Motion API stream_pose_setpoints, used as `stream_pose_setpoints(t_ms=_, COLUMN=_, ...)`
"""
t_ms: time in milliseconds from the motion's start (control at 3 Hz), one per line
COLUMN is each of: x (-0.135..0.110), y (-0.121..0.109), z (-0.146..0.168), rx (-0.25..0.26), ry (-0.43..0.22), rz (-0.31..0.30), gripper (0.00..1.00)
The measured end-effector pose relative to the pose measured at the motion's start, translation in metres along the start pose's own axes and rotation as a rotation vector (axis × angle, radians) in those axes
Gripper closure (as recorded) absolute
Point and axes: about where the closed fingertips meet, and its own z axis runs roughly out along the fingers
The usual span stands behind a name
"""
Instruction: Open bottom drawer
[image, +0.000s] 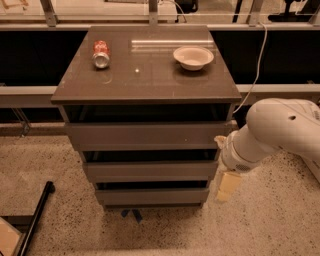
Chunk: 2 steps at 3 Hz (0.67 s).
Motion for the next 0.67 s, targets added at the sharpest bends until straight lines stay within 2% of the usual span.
stream_pose_setpoints(t_ms=667, x=-0.0008, y=0.0034, z=0.0066, rx=-0.005, ry=0.004, rz=-0.021, gripper=0.00)
